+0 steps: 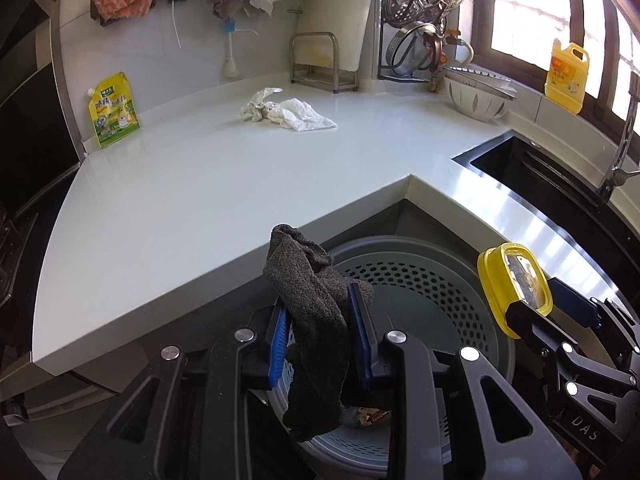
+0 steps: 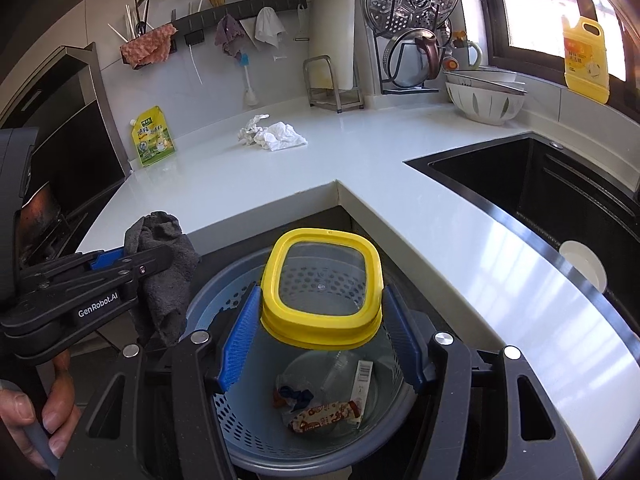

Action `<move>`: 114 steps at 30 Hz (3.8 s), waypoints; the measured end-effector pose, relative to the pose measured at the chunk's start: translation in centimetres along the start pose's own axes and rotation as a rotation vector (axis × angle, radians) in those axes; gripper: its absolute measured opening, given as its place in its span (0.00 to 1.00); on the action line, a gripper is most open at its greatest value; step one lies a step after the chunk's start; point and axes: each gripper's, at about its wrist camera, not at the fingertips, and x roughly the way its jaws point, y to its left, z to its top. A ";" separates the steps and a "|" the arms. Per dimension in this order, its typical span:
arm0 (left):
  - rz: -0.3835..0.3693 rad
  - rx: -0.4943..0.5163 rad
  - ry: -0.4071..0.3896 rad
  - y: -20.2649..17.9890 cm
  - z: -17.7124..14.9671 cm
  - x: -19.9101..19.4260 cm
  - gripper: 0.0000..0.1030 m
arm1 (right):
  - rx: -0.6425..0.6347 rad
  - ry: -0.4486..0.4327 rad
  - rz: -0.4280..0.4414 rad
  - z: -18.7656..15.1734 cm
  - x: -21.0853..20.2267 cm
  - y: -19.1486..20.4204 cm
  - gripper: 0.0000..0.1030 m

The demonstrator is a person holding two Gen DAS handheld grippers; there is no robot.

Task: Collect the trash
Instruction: 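Carry the grey cloth and yellow lid over the grey basket with both tools, then open both tools to drop the cloth and lid into the basket, then move both open tools back over the counter toward the paper and tissue, then close right tool on the white tissue while left tool closes on the crumpled checked paper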

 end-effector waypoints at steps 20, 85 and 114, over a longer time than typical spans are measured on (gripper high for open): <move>-0.065 0.013 0.141 -1.7 -2.6 4.1 0.28 | 0.032 0.101 0.030 -3.0 2.3 -1.6 0.58; 0.191 -0.159 -0.247 9.1 17.8 2.4 0.91 | -0.116 -0.091 0.126 18.4 10.9 2.6 0.71; 0.246 -0.251 -0.091 15.6 21.8 16.8 0.91 | -0.195 0.143 0.225 26.9 30.2 6.1 0.71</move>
